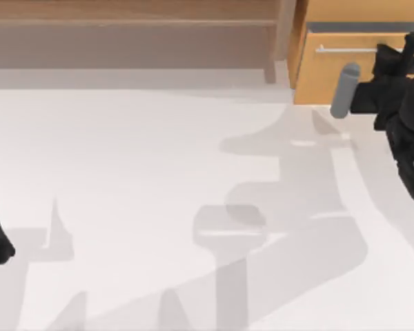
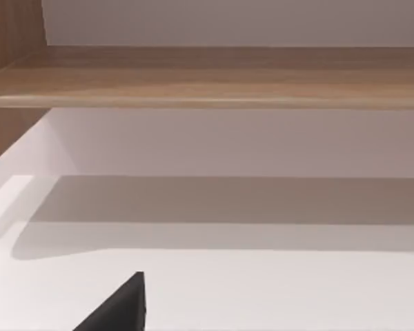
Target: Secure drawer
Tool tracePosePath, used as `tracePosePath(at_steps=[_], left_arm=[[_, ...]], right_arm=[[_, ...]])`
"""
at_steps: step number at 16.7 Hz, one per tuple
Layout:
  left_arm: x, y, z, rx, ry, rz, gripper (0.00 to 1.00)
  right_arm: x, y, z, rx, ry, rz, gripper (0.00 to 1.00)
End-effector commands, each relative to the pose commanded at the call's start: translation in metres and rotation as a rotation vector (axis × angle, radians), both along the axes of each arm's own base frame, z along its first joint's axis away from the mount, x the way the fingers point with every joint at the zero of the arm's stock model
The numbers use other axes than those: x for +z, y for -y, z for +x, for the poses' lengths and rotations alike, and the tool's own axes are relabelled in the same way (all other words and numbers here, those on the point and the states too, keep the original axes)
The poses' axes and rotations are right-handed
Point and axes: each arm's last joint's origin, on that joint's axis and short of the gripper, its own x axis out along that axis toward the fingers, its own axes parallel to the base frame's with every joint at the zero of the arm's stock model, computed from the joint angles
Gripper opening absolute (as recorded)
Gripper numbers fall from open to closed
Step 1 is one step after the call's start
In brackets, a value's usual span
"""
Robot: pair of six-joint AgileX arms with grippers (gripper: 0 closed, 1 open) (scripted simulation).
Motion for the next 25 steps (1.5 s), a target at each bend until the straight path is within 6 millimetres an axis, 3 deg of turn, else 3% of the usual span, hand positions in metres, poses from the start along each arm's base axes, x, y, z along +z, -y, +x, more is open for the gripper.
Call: tracePosePath(at_steps=[4,9,22,25], left_arm=[[0.0,0.0,0.0,0.0,0.0,0.0,1.0],[0.0,0.0,0.0,0.0,0.0,0.0,1.0],[0.0,0.0,0.0,0.0,0.0,0.0,1.0],[0.0,0.0,0.0,0.0,0.0,0.0,1.0]], right_arm=[[0.007,0.001,0.034,-0.007,0.024,0.005,0.0],[0.003,0.001,0.038,-0.002,0.011,0.003,0.0],[0.003,0.001,0.038,-0.002,0.011,0.003,0.98],[0.003,0.001,0.038,-0.002,0.011,0.003,1.0]])
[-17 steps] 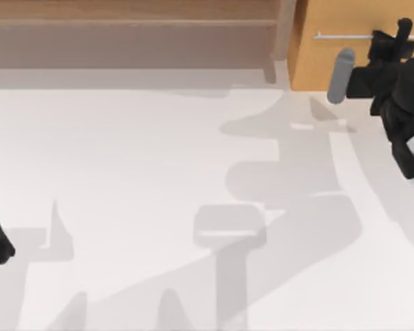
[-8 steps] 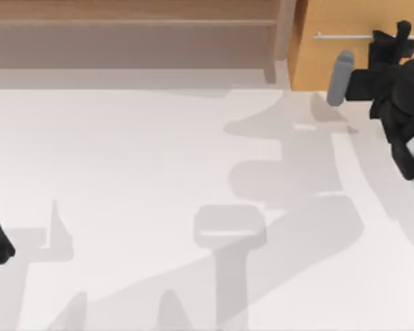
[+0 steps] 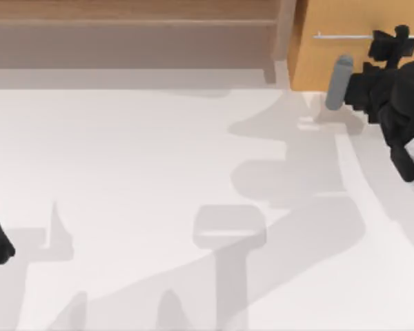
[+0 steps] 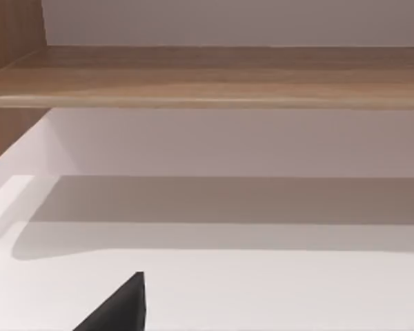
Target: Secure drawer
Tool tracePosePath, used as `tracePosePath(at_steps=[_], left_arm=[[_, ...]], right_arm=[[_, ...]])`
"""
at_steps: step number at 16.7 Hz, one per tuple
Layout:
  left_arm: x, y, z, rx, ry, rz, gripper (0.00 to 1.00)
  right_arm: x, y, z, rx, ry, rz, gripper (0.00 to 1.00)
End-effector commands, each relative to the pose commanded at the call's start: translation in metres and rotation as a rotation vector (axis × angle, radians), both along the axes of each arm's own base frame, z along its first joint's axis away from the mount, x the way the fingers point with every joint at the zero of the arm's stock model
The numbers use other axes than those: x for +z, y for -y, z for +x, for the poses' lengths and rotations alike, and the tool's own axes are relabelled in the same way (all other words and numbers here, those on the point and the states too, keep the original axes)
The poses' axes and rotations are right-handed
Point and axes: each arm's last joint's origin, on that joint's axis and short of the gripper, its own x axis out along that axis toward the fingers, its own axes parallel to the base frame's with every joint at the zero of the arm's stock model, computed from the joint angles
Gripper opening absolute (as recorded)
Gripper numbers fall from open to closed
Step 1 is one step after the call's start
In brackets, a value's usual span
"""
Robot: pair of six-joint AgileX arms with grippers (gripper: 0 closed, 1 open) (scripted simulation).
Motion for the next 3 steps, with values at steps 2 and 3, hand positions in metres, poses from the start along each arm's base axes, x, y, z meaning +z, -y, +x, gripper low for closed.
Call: tracePosePath(at_steps=[2,3], left_arm=[[0.0,0.0,0.0,0.0,0.0,0.0,1.0],[0.0,0.0,0.0,0.0,0.0,0.0,1.0]], right_arm=[[0.0,0.0,0.0,0.0,0.0,0.0,1.0],[0.0,0.0,0.0,0.0,0.0,0.0,1.0]])
